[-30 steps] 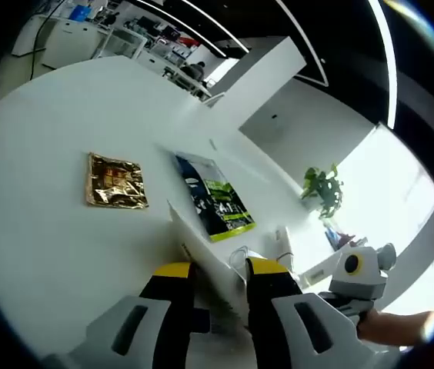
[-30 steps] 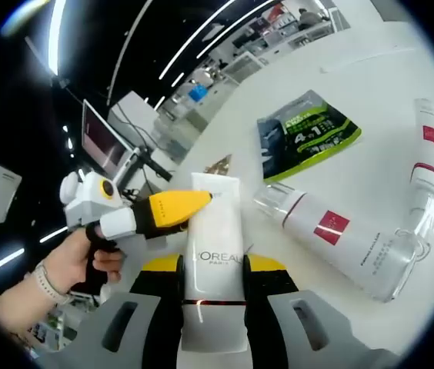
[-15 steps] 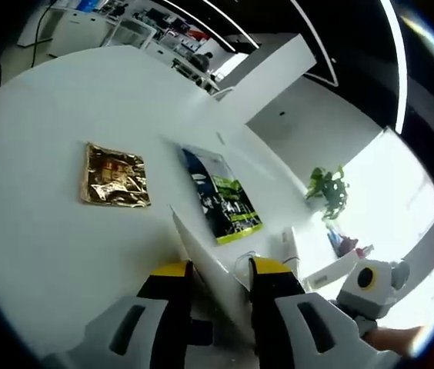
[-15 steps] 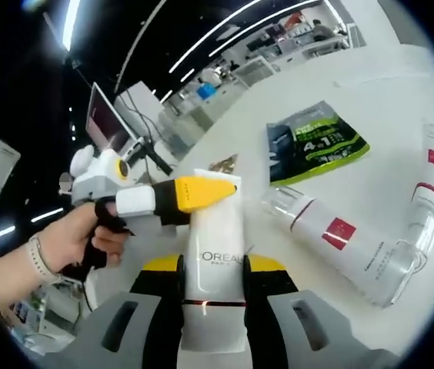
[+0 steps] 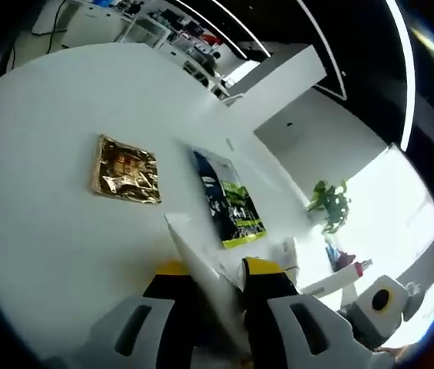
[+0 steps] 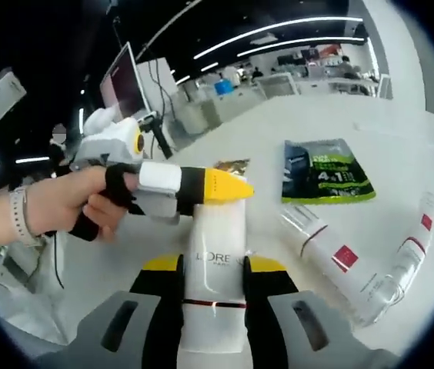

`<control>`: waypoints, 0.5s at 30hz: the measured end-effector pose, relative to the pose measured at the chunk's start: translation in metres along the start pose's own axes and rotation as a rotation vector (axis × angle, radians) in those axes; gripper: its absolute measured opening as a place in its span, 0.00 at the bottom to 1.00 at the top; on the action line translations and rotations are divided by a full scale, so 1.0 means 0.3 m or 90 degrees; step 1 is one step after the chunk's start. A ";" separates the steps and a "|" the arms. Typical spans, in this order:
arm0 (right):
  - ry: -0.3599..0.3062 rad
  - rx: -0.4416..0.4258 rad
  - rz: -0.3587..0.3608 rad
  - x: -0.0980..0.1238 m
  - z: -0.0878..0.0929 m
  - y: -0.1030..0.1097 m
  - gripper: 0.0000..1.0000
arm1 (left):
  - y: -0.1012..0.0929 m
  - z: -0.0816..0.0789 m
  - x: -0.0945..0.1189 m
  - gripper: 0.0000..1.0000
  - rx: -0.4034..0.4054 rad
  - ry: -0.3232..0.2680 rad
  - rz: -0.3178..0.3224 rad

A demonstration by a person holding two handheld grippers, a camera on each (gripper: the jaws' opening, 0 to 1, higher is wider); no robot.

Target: Arrange the skincare products in the storage area until every visible bottle or jar stands upright without overlapping.

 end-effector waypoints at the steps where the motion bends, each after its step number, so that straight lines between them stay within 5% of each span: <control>1: -0.001 0.010 0.003 0.001 -0.002 0.000 0.29 | -0.006 0.003 0.004 0.14 0.004 -0.003 0.001; 10: 0.000 0.067 0.011 0.028 -0.033 0.005 0.32 | -0.059 -0.087 0.033 0.08 -0.030 -0.040 0.047; 15: -0.013 0.070 -0.011 0.067 -0.047 0.018 0.32 | -0.139 -0.105 0.064 0.07 -0.149 -0.066 0.089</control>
Point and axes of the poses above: the point that each gripper's makers call its tool centre point, and the gripper's own axes: x roughly backward along the fingers, y roughly to its left, z roughly out of its underside, the point moved 1 cm from there along x, roughly backward along the fingers, and after that the axes turned 4 degrees about y, right-handed, at the moved point
